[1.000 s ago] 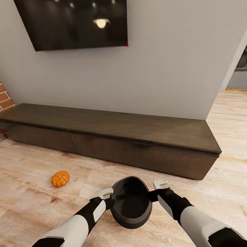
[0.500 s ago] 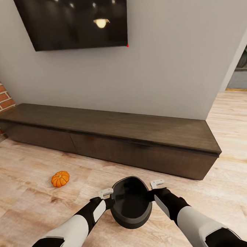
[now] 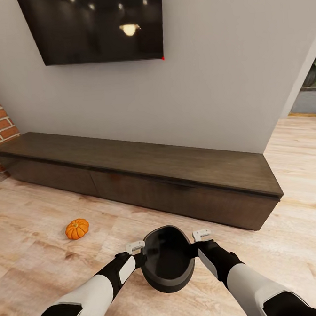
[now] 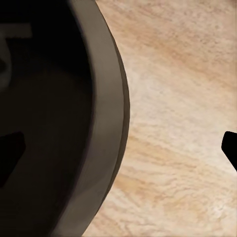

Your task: Place each of the two pumpkins and all three candles from the living room inside a cabinet in the living room (use any cabinet), then make sure every cabinet is closed, and position the cauldron so it is next to a table in the living room.

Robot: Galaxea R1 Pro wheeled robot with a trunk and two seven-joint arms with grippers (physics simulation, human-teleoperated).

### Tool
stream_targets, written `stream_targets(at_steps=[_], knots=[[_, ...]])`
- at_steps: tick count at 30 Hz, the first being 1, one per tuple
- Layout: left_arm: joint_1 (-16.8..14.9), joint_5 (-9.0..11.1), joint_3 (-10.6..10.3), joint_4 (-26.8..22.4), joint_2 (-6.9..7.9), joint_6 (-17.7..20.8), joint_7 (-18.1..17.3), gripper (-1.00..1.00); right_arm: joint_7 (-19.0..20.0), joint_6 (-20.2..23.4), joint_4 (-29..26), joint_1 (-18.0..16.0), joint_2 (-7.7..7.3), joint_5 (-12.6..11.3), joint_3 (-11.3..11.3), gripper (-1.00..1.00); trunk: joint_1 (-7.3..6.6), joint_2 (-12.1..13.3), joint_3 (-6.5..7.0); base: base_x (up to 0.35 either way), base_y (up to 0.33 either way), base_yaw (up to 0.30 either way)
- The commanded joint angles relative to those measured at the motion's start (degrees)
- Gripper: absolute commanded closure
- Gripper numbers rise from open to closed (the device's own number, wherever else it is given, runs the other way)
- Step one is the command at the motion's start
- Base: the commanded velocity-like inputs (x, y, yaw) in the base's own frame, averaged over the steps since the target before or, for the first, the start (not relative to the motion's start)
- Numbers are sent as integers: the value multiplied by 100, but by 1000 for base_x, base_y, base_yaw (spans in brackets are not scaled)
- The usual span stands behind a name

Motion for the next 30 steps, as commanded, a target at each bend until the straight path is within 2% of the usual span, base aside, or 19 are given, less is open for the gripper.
stream_targets(at_steps=[1, 9, 12, 30], knots=[[0, 19, -26, -13, 0, 32, 39, -100, -43, 27, -9, -2, -6, -61, 46, -100, -1, -2, -5, 0, 0, 0], [0, 19, -22, -13, 0, 32, 43, -100, -41, 11, -6, -2, -9, -53, 44, -100, -1, -2, -5, 0, 0, 0], [0, 19, -22, -13, 0, 32, 48, -100, -41, 9, -6, -2, -9, -52, 44, -100, 7, -6, -71, 0, 0, 0], [0, 19, -22, -13, 0, 41, 35, -100, -41, 9, -6, -2, -9, -56, 44, -100, 7, -6, -71, 0, 0, 0]])
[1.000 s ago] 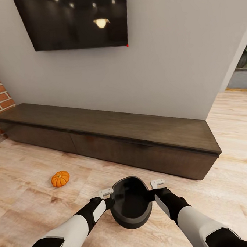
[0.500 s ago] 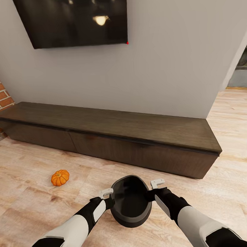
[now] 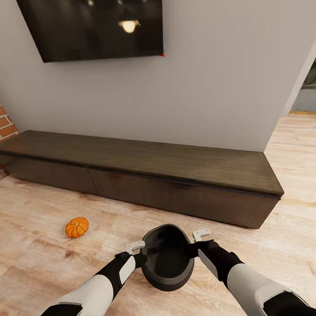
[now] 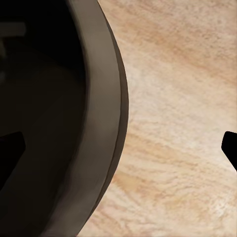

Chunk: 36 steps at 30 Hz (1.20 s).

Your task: Place each of the two pumpkins and all three candles from the living room inside a cabinet in the living room (use any cabinet), then make sure every cabinet is closed, and position the cauldron so it is next to a table in the living room.

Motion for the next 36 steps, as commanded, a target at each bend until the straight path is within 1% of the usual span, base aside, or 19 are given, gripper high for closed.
stream_targets(at_steps=[1, 7, 19, 36], knots=[[1, 26, -30, -11, 0, 33, 38, -100, -44, 31, -10, -2, -4, -59, 47, -100, -1, -2, -5, 0, 0, 0], [1, 26, -47, -26, 0, 34, 15, -100, -44, 37, -10, -2, 1, -58, 49, -100, -1, -2, -5, 0, 0, 0], [1, 17, -62, -46, 0, 25, -232, -100, -44, 36, -10, -2, -3, -57, 49, -100, -1, -2, -5, 0, 0, 0], [1, 17, -62, -46, 0, 16, -254, -100, -44, 38, -10, -2, -4, -57, 47, -100, -1, -2, -5, 0, 0, 0]])
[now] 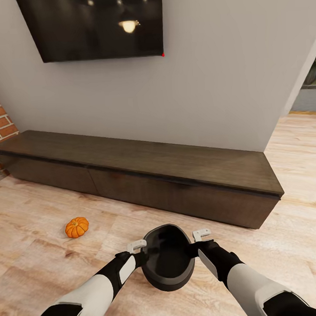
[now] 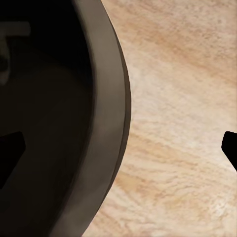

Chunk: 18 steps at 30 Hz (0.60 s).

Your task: Place each of the two pumpkins and all three candles from the living room inside a cabinet in the living room (use any cabinet), then make sure every cabinet is closed, and position the cauldron so it is next to a table in the living room.

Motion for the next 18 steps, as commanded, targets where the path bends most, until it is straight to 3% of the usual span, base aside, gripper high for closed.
stream_targets(at_steps=[1, 18], knots=[[0, 50, -23, -14, 0, 30, 34, -100, -44, 29, -10, -2, -4, -61, 47, -100, -1, -2, -5, 0, 0, 0], [0, 50, -23, -14, 0, 22, 40, -100, -44, 38, -10, -2, -4, -61, 47, -100, -1, -2, -5, 0, 0, 0]])
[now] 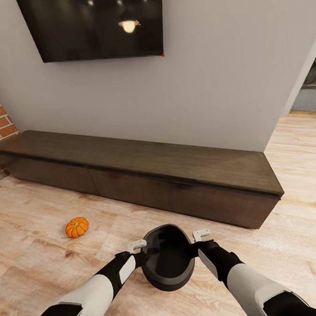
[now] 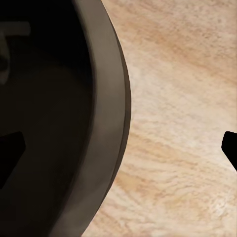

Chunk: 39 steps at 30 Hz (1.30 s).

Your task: Place each of the two pumpkins and all three candles from the living room inside a cabinet in the living room (use any cabinet), then make sure every cabinet is closed, and position the cauldron so it is next to a table in the living room.

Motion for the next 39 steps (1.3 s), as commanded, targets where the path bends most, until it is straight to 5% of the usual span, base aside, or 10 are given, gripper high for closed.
stream_targets(at_steps=[1, 39], knots=[[1, 50, -23, -14, 0, 30, 34, -100, -44, 29, -10, -2, -4, -61, 47, -100, -1, -2, -5, 0, 0, 0], [1, 50, -23, -14, 0, 30, 35, -100, -62, 38, 24, -2, -4, -61, 44, -100, 9, -7, -93, 0, 0, 0]])
